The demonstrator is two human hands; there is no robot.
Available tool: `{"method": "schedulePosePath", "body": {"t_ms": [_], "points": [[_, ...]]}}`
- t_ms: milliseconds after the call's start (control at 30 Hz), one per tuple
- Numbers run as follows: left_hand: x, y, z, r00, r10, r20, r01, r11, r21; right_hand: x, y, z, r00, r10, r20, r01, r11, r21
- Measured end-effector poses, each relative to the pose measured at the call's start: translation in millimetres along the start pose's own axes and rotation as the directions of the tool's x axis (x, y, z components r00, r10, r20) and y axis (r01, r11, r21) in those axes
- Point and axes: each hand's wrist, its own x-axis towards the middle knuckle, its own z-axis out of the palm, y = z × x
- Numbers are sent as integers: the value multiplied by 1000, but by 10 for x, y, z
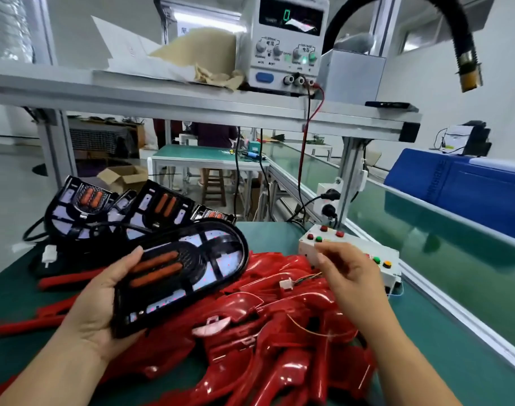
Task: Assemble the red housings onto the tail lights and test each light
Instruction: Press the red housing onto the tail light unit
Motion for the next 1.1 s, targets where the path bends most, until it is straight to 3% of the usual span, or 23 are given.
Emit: {"method": "schedulePosePath", "body": {"t_ms": [200,433,733,1100], "points": [[24,-22,32,997,75,-36,-76,997,-33,-48,-9,94,943,-43,329,123,966,-227],[39,-116,58,1000,7,-2,-7,1000,29,-14,131,-6,753,216,621,234,795,-560],[65,-138,19,999,36,-19,-36,999,10,-25,213,4,741,370,561,122,747,-653],[43,-203,67,996,-27,82,19,995,100,11,224,70,860,257,440,89,775,-626]]}}
